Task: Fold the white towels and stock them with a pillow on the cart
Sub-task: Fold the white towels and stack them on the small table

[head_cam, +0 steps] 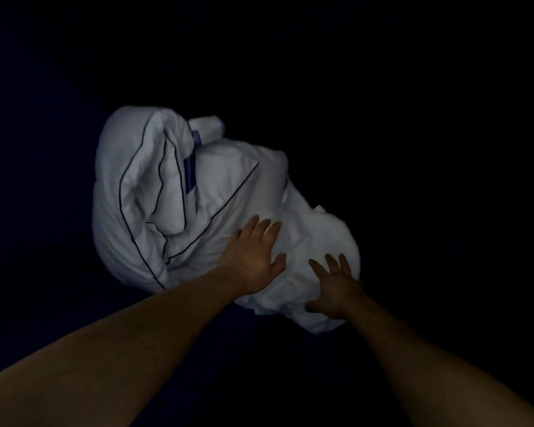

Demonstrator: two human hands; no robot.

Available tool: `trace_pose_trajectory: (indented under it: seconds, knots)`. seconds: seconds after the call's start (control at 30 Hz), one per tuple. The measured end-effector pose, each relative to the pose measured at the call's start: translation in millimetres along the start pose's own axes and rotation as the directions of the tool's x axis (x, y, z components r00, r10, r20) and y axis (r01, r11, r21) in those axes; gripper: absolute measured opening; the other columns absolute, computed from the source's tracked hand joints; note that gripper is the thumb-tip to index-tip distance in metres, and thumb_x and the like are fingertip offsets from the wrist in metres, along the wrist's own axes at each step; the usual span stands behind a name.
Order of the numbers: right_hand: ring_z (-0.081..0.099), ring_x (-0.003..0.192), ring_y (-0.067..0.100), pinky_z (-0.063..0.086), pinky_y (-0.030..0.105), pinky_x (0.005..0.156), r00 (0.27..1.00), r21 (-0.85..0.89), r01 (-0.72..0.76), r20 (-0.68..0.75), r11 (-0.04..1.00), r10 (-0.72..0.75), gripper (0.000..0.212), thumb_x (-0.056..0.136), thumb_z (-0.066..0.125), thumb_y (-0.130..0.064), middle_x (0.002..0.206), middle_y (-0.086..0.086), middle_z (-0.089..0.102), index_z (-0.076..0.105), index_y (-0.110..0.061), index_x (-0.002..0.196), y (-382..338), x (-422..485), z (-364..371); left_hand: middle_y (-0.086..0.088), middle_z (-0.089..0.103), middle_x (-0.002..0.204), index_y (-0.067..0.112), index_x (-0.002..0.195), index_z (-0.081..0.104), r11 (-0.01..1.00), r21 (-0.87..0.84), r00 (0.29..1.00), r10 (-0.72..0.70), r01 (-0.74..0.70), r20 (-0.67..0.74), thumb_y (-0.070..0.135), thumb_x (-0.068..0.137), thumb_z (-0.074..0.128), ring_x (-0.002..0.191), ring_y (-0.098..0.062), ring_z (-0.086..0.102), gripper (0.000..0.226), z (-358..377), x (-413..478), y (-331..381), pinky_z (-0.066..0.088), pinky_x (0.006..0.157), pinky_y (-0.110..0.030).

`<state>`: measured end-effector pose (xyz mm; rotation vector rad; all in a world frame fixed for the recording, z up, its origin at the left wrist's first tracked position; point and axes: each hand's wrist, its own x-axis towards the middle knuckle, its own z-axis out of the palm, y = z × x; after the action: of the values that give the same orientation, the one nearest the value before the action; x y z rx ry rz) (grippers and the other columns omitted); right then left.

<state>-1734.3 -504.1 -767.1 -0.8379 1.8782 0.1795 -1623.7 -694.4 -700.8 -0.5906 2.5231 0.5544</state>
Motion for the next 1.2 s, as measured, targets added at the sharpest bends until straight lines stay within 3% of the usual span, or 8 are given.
trace_pose_trajectory:
  seconds: [0.17,0.27,0.37,0.5,0.77,1.0,1.1,1.2]
  knots:
    - [-0.021,0.150,0.031,0.006,0.071,0.115,0.997,-0.125,-0.032,0.060,0.992,0.040,0.124,0.059,0.033,-0.102,0.162,0.001,-0.028,-0.019,-0.039,0.152,7,81,68,-0.007,0.018,0.164,0.017,0.159,0.012,0.996,-0.003,0.996,0.088,-0.088,0.019,0.053,0.101,0.036,0.152,-0.026,0.009,0.072,49,35,-33,0.016,0.120,-0.045]
    - [-0.021,0.150,0.034,0.007,0.071,0.115,0.997,-0.175,-0.039,0.058,0.984,0.050,0.112,0.064,0.027,-0.101,0.162,0.002,-0.029,-0.014,-0.043,0.152,16,97,101,-0.007,0.020,0.164,0.017,0.158,0.015,0.994,-0.008,0.994,0.107,-0.107,-0.011,0.049,0.101,0.041,0.152,-0.026,0.010,0.071,67,46,-44,0.017,0.118,-0.045]
    - [-0.011,0.152,0.028,0.007,0.063,0.119,0.997,-0.057,-0.062,-0.041,0.996,0.060,0.074,0.096,0.044,-0.064,0.165,-0.004,-0.013,-0.001,-0.043,0.151,25,113,117,-0.008,0.022,0.163,0.016,0.158,0.017,0.993,-0.024,0.993,0.114,-0.115,-0.020,0.048,0.101,0.044,0.152,-0.026,0.011,0.070,80,49,-48,0.018,0.118,-0.044]
    - [0.052,0.123,0.033,0.045,0.042,0.099,0.979,0.090,-0.107,-0.167,0.990,0.120,0.028,0.101,0.050,-0.022,0.134,0.016,0.055,0.055,-0.010,0.127,14,118,85,-0.009,0.024,0.163,0.014,0.157,0.019,0.989,-0.105,0.994,0.105,-0.107,-0.027,0.045,0.100,0.048,0.152,-0.027,0.013,0.071,82,41,-44,0.019,0.119,-0.047]
    - [0.065,0.097,0.021,0.042,0.019,0.072,0.915,0.565,0.082,-0.369,0.821,0.162,0.028,0.086,0.075,-0.021,0.096,-0.003,0.067,0.067,-0.016,0.112,-11,-29,-23,-0.004,0.009,0.165,0.018,0.157,0.003,0.948,-0.289,0.989,0.146,-0.132,0.029,0.062,0.084,0.064,0.153,-0.022,0.004,0.104,-23,-11,1,0.010,0.123,-0.043]
    - [0.059,0.088,-0.005,0.041,0.001,0.074,0.849,0.656,0.402,-0.528,0.639,0.008,0.034,0.083,0.081,-0.019,0.093,-0.022,0.062,0.060,-0.038,0.102,-51,-226,-148,0.024,-0.014,0.158,0.058,0.141,-0.024,0.922,-0.291,0.962,0.274,-0.256,0.021,0.063,0.058,0.084,0.149,-0.004,-0.013,0.136,-153,-81,62,0.007,0.123,-0.034]
    - [0.068,0.093,0.000,0.048,0.006,0.072,0.781,0.603,0.532,-0.620,0.594,-0.071,0.041,0.073,0.085,-0.019,0.087,-0.024,0.071,0.061,-0.046,0.092,-59,-305,-194,0.024,0.014,0.157,0.058,0.147,0.001,0.882,-0.339,0.942,0.334,-0.328,-0.041,0.062,0.051,0.087,0.148,-0.002,0.013,0.129,-206,-101,104,0.026,0.114,-0.020]
    - [0.067,0.089,-0.010,0.051,0.010,0.067,0.641,0.523,0.685,-0.763,0.507,-0.079,0.033,0.064,0.082,-0.030,0.092,-0.032,0.071,0.070,-0.053,0.086,-61,-376,-238,0.039,0.048,0.118,0.050,0.139,0.033,0.845,-0.407,0.937,0.301,-0.348,-0.176,0.060,0.054,0.085,0.116,0.008,0.053,0.100,-261,-127,152,0.044,0.077,-0.001]
